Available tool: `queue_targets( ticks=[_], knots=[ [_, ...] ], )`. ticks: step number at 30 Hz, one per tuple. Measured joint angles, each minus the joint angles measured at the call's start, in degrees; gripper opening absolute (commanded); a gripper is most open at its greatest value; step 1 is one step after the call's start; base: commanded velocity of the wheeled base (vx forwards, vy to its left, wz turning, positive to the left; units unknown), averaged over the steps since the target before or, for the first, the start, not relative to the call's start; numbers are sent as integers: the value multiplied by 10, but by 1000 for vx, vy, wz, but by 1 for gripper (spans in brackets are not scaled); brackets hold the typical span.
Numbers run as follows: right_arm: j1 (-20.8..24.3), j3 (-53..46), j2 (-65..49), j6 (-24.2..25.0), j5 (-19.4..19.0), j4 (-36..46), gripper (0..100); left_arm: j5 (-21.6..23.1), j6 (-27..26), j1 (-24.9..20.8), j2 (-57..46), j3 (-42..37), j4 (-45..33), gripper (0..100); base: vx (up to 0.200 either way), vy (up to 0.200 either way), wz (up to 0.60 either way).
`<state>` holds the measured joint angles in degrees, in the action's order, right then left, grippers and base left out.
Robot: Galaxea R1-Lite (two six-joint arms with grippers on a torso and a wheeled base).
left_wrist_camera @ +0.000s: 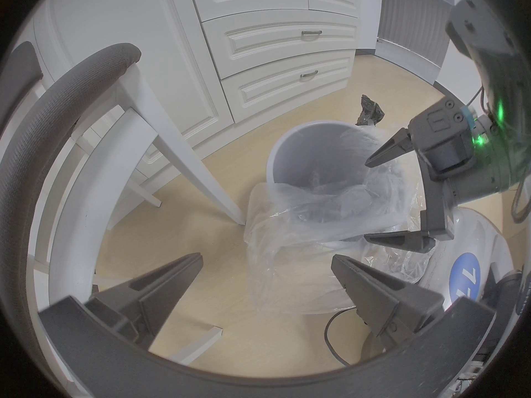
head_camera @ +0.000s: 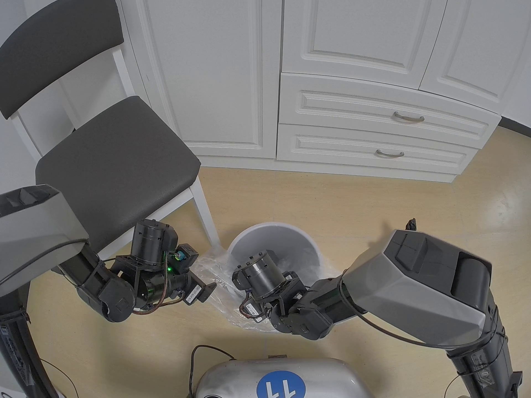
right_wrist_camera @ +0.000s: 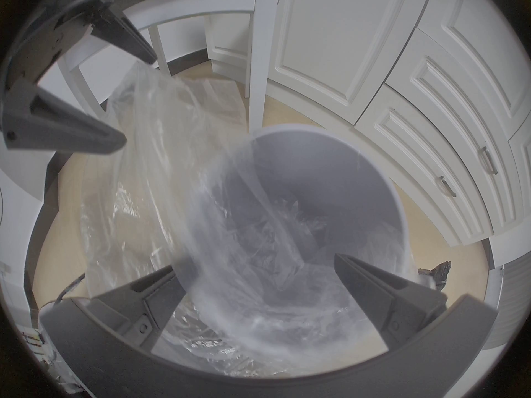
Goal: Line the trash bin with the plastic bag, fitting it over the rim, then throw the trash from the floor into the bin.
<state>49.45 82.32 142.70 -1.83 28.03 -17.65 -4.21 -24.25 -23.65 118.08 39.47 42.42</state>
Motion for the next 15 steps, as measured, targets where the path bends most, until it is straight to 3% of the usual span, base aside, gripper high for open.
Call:
queue_targets(
  ticks=[15],
  knots=[
    [-2,-2,-22,-1,5,1,100,-1,-1,1,3,0,0,100,0,0,0]
  ],
)
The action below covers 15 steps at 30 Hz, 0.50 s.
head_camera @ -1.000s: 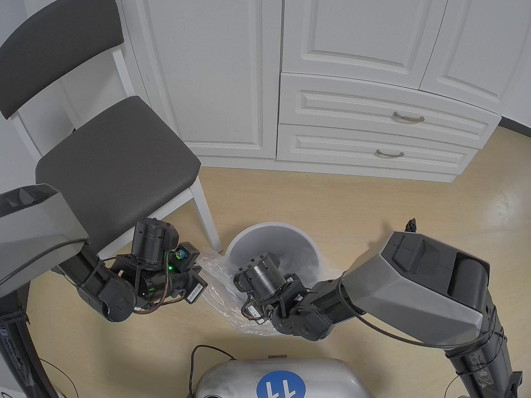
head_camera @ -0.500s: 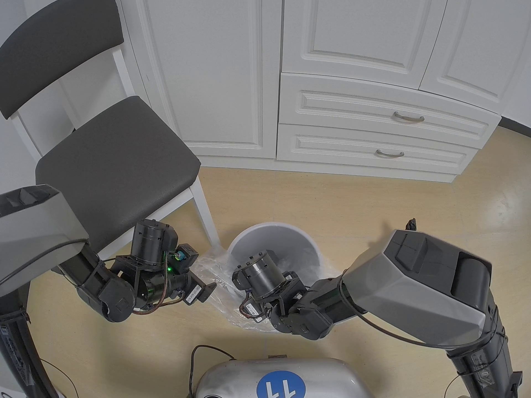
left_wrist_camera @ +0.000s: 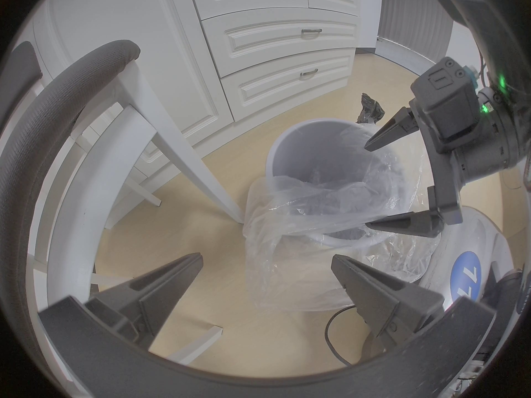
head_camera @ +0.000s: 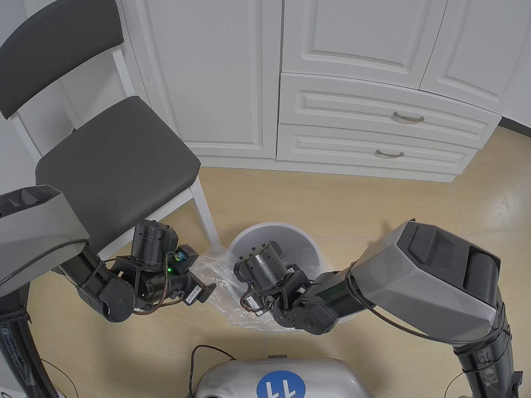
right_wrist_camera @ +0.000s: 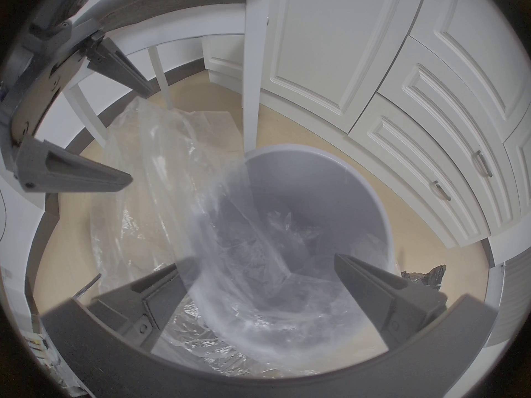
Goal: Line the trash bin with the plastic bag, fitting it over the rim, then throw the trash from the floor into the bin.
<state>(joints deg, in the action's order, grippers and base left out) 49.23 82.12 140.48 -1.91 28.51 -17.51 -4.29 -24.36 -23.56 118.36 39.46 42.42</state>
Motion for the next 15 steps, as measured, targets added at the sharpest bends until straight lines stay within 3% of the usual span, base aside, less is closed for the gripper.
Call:
queue_targets(
  ticks=[4,5,15],
  knots=[
    [-6,1,5,1,1,-1,100,0,0,0,0,0,0,100,0,0,0],
    [-7,1,6,1,1,-1,0,0,0,0,0,0,1,100,0,0,0],
    [-7,3,8,5,-1,-2,0,0,0,0,-6,-5,3,100,0,0,0]
  ],
)
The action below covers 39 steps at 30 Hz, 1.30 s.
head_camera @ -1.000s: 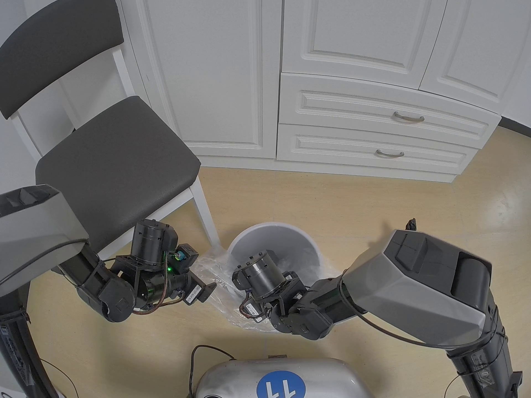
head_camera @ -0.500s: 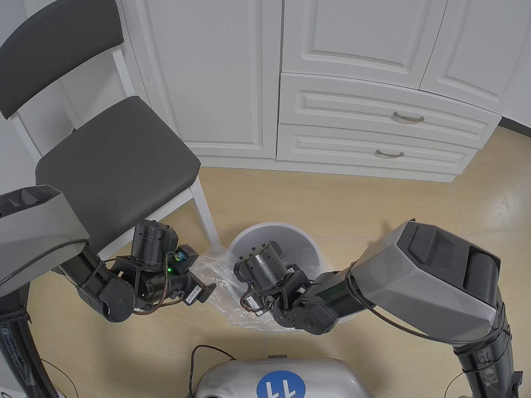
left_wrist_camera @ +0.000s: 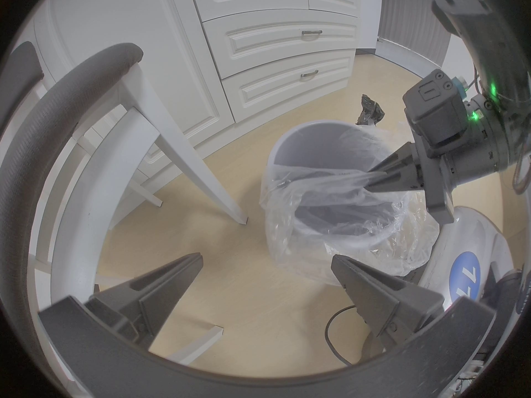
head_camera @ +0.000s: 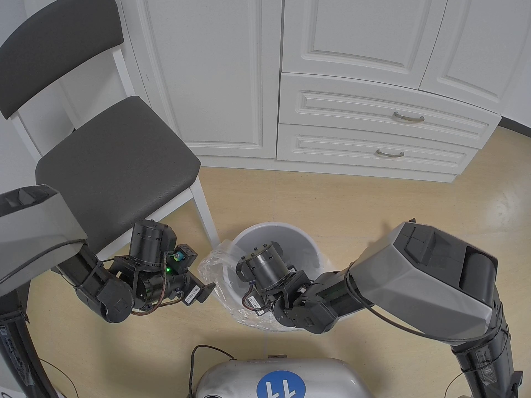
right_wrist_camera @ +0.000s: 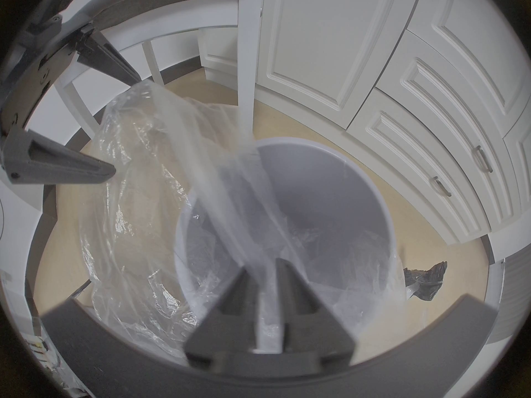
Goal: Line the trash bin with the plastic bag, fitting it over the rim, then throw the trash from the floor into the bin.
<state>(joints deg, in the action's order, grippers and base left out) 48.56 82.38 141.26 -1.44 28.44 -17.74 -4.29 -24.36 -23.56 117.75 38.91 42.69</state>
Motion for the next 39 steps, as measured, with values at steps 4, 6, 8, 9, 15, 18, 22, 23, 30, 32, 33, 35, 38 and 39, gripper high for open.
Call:
queue_targets(
  ticks=[4,6,8,9,15,18,22,23,30,32,33,35,38,39],
  knots=[
    [-6,5,0,1,0,0,0,0,0,0,-4,-1,0,100,0,0,0],
    [-11,14,0,2,1,0,0,0,0,0,-5,-2,0,100,0,0,0],
    [-16,31,1,2,1,0,0,0,0,0,-6,-2,1,100,0,0,0],
    [-19,39,2,2,1,0,0,0,0,0,-7,-2,1,100,0,0,0],
    [-39,133,21,4,7,0,0,0,0,-2,-11,-6,10,100,0,0,0],
    [-48,186,38,9,19,0,0,0,0,-3,-15,-10,13,100,0,0,0],
    [-54,264,71,23,40,-2,0,0,0,-6,-20,-15,15,100,0,0,0],
    [-55,279,82,27,47,-5,0,0,0,-7,-21,-16,16,100,0,0,0],
    [-55,319,144,16,66,-138,0,0,0,-10,-28,-21,16,100,0,0,0],
    [-55,320,156,-2,66,-194,0,0,0,-11,-30,-22,16,100,0,0,0],
    [-54,321,162,-14,66,-224,0,0,0,-11,-31,-22,16,100,0,0,0],
    [-53,322,174,-39,65,-279,0,0,0,-12,-32,-23,16,100,0,0,0],
    [-53,322,184,-64,64,-320,0,0,0,-13,-35,-25,16,100,0,0,0],
    [-53,322,187,-70,64,-327,0,0,0,-13,-37,-26,17,100,0,0,0]
  ],
)
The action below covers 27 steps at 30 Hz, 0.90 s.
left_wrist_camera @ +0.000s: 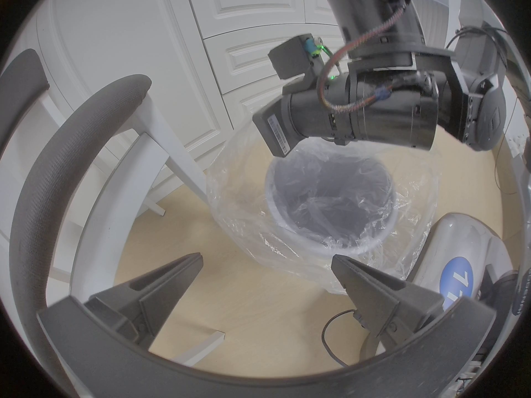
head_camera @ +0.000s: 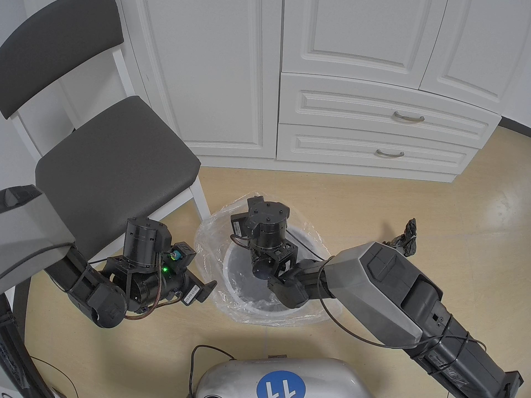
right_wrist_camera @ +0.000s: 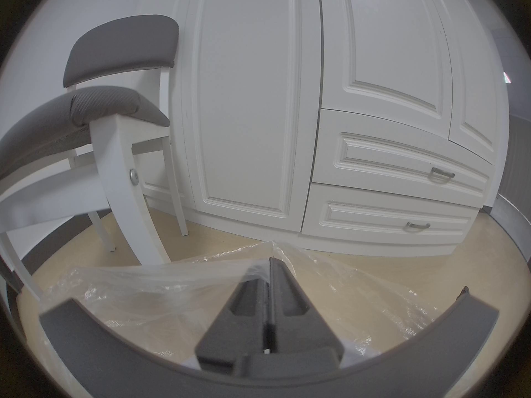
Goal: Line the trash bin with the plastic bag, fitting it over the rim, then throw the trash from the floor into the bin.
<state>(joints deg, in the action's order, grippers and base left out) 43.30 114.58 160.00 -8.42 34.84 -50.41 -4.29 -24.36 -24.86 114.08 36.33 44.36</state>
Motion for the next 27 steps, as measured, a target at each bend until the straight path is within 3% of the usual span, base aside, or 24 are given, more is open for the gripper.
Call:
queue_targets(
  ticks=[4,5,18,27],
  knots=[
    [0,0,7,-5,-2,-1,0,0,0,-2,-4,-3,0,100,0,0,0],
    [-1,0,8,-6,-2,0,100,0,0,-2,-5,-3,0,100,0,0,0],
    [2,-20,-18,-22,-3,18,100,0,1,-2,-14,-6,0,100,0,0,0],
    [2,-204,-157,-26,-31,95,100,0,1,-4,-22,-11,0,100,0,0,0]
  ],
)
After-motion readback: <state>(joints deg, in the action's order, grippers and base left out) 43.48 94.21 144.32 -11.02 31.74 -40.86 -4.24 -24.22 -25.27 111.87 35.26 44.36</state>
